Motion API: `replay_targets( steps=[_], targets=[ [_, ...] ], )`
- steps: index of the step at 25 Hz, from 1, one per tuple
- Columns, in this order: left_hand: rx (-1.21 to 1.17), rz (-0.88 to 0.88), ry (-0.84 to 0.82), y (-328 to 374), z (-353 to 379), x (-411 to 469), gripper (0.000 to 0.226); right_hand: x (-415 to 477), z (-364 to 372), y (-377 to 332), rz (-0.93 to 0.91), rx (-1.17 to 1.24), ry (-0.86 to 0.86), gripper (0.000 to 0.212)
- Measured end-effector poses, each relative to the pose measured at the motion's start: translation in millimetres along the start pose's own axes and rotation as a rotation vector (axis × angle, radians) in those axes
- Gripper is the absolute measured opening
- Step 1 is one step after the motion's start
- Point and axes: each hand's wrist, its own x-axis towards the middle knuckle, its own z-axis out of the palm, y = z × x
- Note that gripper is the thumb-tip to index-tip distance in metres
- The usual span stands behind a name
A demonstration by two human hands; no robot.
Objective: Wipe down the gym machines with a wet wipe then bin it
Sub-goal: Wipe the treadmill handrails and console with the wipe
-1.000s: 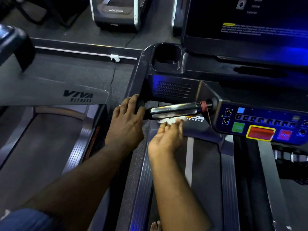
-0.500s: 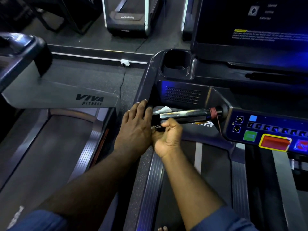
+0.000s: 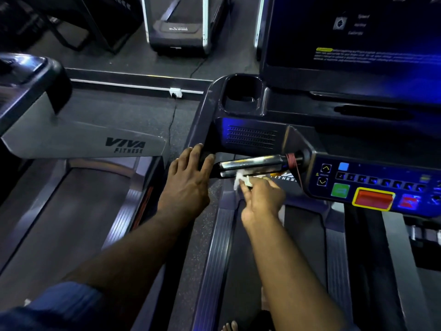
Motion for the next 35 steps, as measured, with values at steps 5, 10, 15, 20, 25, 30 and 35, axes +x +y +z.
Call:
replay_targets(
  steps=[5,10,15,20,25,30,35],
  targets=[
    [0.013,-0.006,-0.018,-0.9,-0.4,0.2,0.075,-13.3,-45.3,-27.5,-1.074,-0.762,-0.029,0.032],
    [0.013,-0.001,-0.016,-0.3,-4.3,-1.2,0.071,16.3,-50.9,-61.9,-1.521,-1.586,-0.177,0.061],
    [-0.006,0.016,-0.007,0.1,-6.8,-1.9,0.068,14.0,-55.4,-81.6,-1.48,-2.09,-0.13,0.071],
    [-0.02,0.018,-0.025,0.3,-9.9,-3.3,0.067,16.0,-39.0,-77.7,-1.442,-2.088,-0.206,0.061],
    [-0.079,-0.031,-0.005,0.3,-6.7,0.2,0.076,30.8,-19.0,-84.2,-1.351,-1.936,-0.405,0.033],
    [-0.275,-0.236,0.064,2.6,-5.5,-2.8,0.088,31.2,48.6,-76.7,-0.921,-1.253,-0.667,0.027],
    [-0.306,-0.724,-0.161,6.4,-13.1,-38.0,0.065,36.3,82.6,-35.6,-1.229,-1.048,-0.871,0.028]
  ],
)
